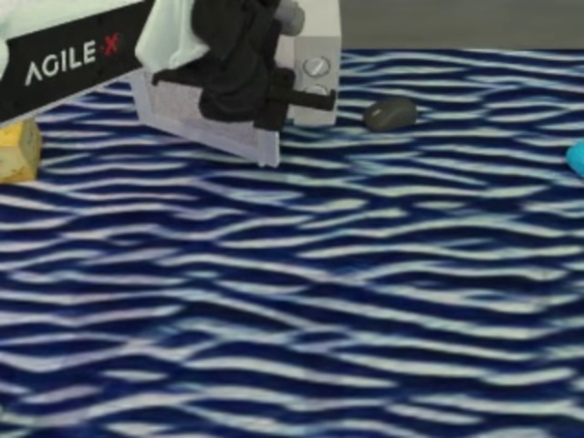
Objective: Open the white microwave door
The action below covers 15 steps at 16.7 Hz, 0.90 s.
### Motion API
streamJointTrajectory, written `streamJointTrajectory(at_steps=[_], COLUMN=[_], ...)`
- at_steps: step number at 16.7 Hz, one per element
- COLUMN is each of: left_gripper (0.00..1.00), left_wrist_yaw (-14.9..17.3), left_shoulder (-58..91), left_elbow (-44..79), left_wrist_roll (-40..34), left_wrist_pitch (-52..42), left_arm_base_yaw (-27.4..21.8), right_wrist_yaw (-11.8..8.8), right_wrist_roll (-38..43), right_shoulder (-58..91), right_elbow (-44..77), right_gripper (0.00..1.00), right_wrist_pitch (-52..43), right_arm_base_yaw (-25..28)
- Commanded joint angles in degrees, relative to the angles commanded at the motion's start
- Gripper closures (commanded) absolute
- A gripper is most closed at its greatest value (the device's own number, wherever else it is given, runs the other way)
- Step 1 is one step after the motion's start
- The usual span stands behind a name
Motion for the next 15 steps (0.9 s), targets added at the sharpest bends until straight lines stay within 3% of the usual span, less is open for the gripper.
streamJointTrajectory(at_steps=[4, 10, 15], left_gripper=[1.00, 1.00, 1.00], left_wrist_yaw=[0.7, 3.8, 4.0], left_shoulder=[-0.4, -4.3, -4.8], left_elbow=[-0.7, -6.8, -7.0], left_wrist_roll=[0.4, 6.7, 7.0], left_wrist_pitch=[0.4, 2.5, 2.8], left_arm_base_yaw=[-0.2, 1.6, 1.7], right_wrist_yaw=[0.0, 0.0, 0.0], right_wrist_roll=[0.0, 0.0, 0.0], right_shoulder=[0.0, 0.0, 0.0], right_elbow=[0.0, 0.0, 0.0], right_gripper=[0.00, 0.00, 0.00], right_wrist_pitch=[0.0, 0.0, 0.0], right_arm_base_yaw=[0.0, 0.0, 0.0])
